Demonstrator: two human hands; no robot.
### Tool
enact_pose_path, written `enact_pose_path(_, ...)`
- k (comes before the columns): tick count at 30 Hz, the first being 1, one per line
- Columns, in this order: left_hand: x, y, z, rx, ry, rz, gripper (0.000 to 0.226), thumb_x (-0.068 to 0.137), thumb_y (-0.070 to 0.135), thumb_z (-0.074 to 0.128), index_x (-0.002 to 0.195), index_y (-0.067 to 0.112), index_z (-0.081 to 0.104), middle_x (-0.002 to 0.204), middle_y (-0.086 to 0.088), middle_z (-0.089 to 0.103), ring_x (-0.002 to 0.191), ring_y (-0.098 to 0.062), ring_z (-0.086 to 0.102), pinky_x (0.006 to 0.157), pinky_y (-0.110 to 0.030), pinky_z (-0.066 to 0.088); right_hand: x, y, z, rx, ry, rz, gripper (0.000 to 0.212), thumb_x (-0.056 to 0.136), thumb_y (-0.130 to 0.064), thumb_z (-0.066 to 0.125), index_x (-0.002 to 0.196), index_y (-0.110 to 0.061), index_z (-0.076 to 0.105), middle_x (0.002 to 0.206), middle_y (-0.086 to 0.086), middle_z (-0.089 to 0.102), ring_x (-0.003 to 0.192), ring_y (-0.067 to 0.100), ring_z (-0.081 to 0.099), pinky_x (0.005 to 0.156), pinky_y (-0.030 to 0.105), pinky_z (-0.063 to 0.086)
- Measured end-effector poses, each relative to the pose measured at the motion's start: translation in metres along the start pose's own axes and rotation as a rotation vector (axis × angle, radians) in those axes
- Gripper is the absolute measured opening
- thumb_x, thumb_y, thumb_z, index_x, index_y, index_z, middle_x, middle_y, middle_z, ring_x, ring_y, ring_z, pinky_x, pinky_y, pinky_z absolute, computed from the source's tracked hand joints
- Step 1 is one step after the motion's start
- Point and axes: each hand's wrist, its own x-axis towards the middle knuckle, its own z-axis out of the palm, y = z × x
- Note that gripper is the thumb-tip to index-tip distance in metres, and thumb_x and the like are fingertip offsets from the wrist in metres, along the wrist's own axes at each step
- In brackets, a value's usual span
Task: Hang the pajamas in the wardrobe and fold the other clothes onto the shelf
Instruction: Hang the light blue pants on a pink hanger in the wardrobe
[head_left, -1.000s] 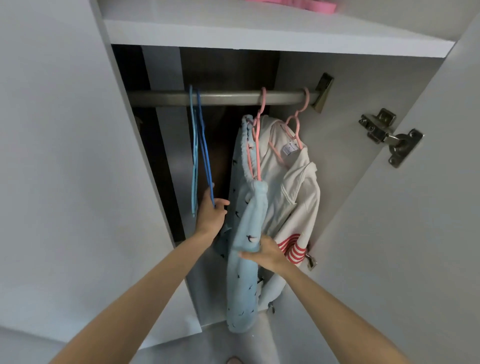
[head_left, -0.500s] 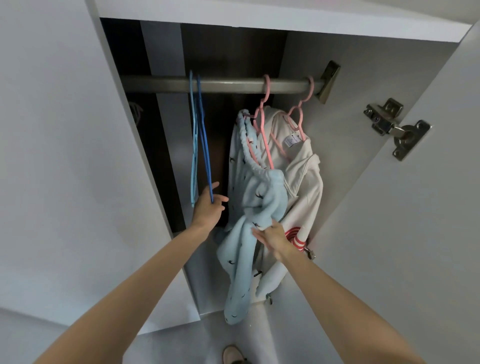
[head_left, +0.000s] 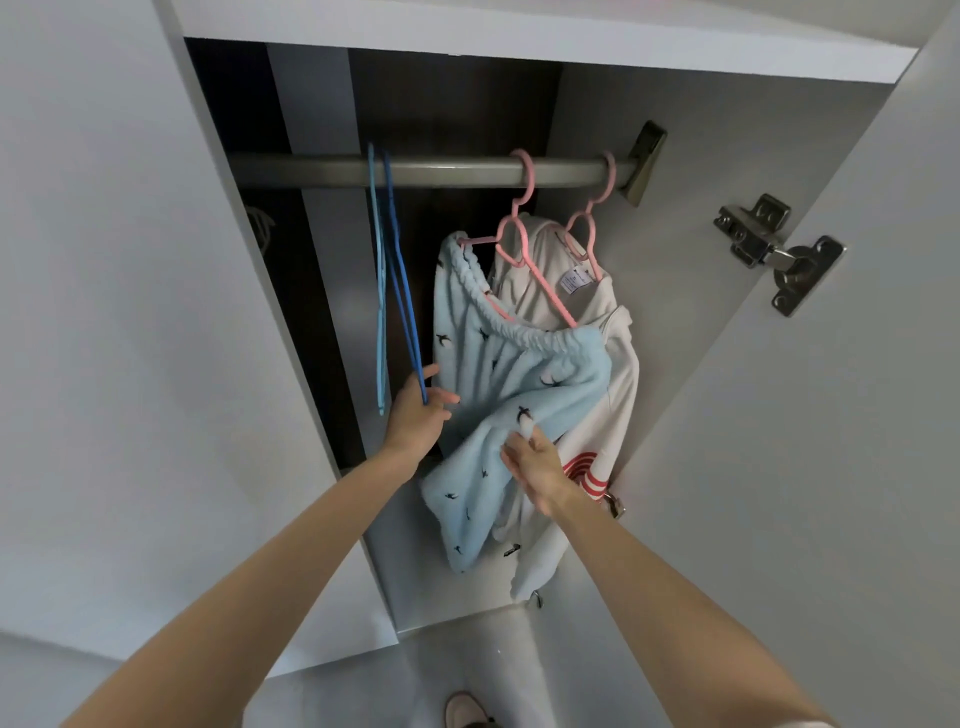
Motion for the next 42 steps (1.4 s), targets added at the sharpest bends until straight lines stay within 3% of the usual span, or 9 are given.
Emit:
enact_pose_path(5, -0.002, 0.002, 0.003, 0.001, -0.013, 0.003, 0.037, 0.098, 0.007, 0.040, 0.134, 0.017, 0.043, 0.088, 0.008, 0.061, 0.078, -0.008, 0.057, 0.062, -0.006, 0.042, -0.011, 0.011, -0.009, -0.144, -0.040, 0.038, 0.031, 0.100, -0.012, 0.047, 0.130, -0.011, 0.048, 0.119, 0.006, 0.054, 0.112, 0.013, 0.052, 0.108, 0.033, 0.040)
enact_pose_path(11, -0.004, 0.001, 0.005, 0.022, -0.014, 0.006, 0.036, 0.099, 0.013, 0.041, 0.135, 0.019, 0.041, 0.088, 0.013, 0.060, 0.079, -0.003, 0.056, 0.080, -0.024, 0.039, -0.018, 0.002, -0.012, -0.552, 0.031, -0.083, 0.031, 0.096, -0.015, 0.053, 0.127, -0.008, 0.055, 0.105, 0.006, 0.061, 0.093, 0.018, 0.055, 0.088, 0.035, 0.049)
enact_pose_path(14, -0.009, -0.002, 0.005, 0.054, -0.015, 0.021, 0.039, 0.098, 0.015, 0.044, 0.137, 0.013, 0.042, 0.114, 0.002, 0.058, 0.089, -0.007, 0.051, 0.082, -0.023, 0.036, -0.025, -0.001, -0.016, -0.779, 0.166, -0.054, 0.024, 0.094, -0.017, 0.051, 0.110, -0.001, 0.059, 0.096, 0.015, 0.063, 0.086, 0.027, 0.058, 0.075, 0.034, 0.045)
enact_pose_path(19, -0.027, -0.008, -0.002, 0.209, 0.058, -0.001, 0.048, 0.098, 0.026, 0.044, 0.142, 0.010, 0.032, 0.133, -0.007, 0.043, 0.117, -0.021, 0.045, 0.101, -0.035, 0.038, -0.058, -0.007, -0.014, -0.731, 0.108, 0.035, 0.024, 0.097, -0.023, 0.049, 0.080, -0.006, 0.050, 0.065, 0.007, 0.050, 0.062, 0.022, 0.052, 0.066, 0.036, 0.049)
enact_pose_path(26, -0.072, -0.003, -0.010, 0.230, 0.034, 0.001, 0.064, 0.099, 0.022, 0.042, 0.151, 0.009, 0.006, 0.154, -0.014, 0.017, 0.141, -0.031, 0.018, 0.115, -0.038, 0.016, -0.129, -0.019, 0.001, -0.551, 0.007, -0.037, 0.010, 0.097, -0.013, 0.048, 0.106, -0.011, 0.050, 0.101, 0.003, 0.060, 0.078, 0.017, 0.057, 0.067, 0.023, 0.045)
enact_pose_path(29, -0.091, -0.004, -0.015, 0.133, 0.007, -0.007, 0.063, 0.100, 0.020, 0.042, 0.151, 0.012, 0.007, 0.153, -0.013, 0.020, 0.140, -0.029, 0.024, 0.116, -0.038, 0.021, -0.157, -0.025, 0.005, -0.554, -0.026, -0.068, 0.017, 0.098, -0.012, 0.045, 0.114, -0.010, 0.051, 0.107, 0.005, 0.061, 0.085, 0.020, 0.058, 0.077, 0.027, 0.047)
enact_pose_path(33, -0.122, -0.005, -0.029, 0.053, -0.070, 0.036, 0.048, 0.100, 0.016, 0.038, 0.146, 0.008, 0.027, 0.131, 0.008, 0.049, 0.115, 0.001, 0.049, 0.094, -0.008, 0.032, -0.184, -0.033, 0.009, -0.570, -0.055, -0.112, 0.017, 0.097, -0.012, 0.048, 0.113, -0.013, 0.053, 0.108, 0.004, 0.062, 0.084, 0.017, 0.060, 0.079, 0.027, 0.049)
enact_pose_path(37, -0.161, -0.004, -0.043, -0.033, -0.076, 0.061, 0.041, 0.100, 0.013, 0.039, 0.141, 0.018, 0.035, 0.132, -0.002, 0.054, 0.112, -0.016, 0.054, 0.102, -0.032, 0.042, -0.214, -0.036, 0.012, -0.577, -0.093, -0.170, 0.018, 0.097, -0.013, 0.049, 0.113, -0.013, 0.055, 0.108, 0.005, 0.064, 0.081, 0.016, 0.061, 0.083, 0.031, 0.050)
enact_pose_path(42, -0.230, -0.016, -0.056, -0.043, 0.011, 0.122, 0.037, 0.099, 0.006, 0.040, 0.135, 0.013, 0.043, 0.117, -0.005, 0.061, 0.097, -0.018, 0.057, 0.092, -0.031, 0.045, -0.263, -0.020, 0.012, -0.610, -0.180, -0.206, 0.020, 0.099, -0.014, 0.048, 0.117, -0.008, 0.056, 0.106, 0.006, 0.066, 0.083, 0.017, 0.061, 0.082, 0.030, 0.049)
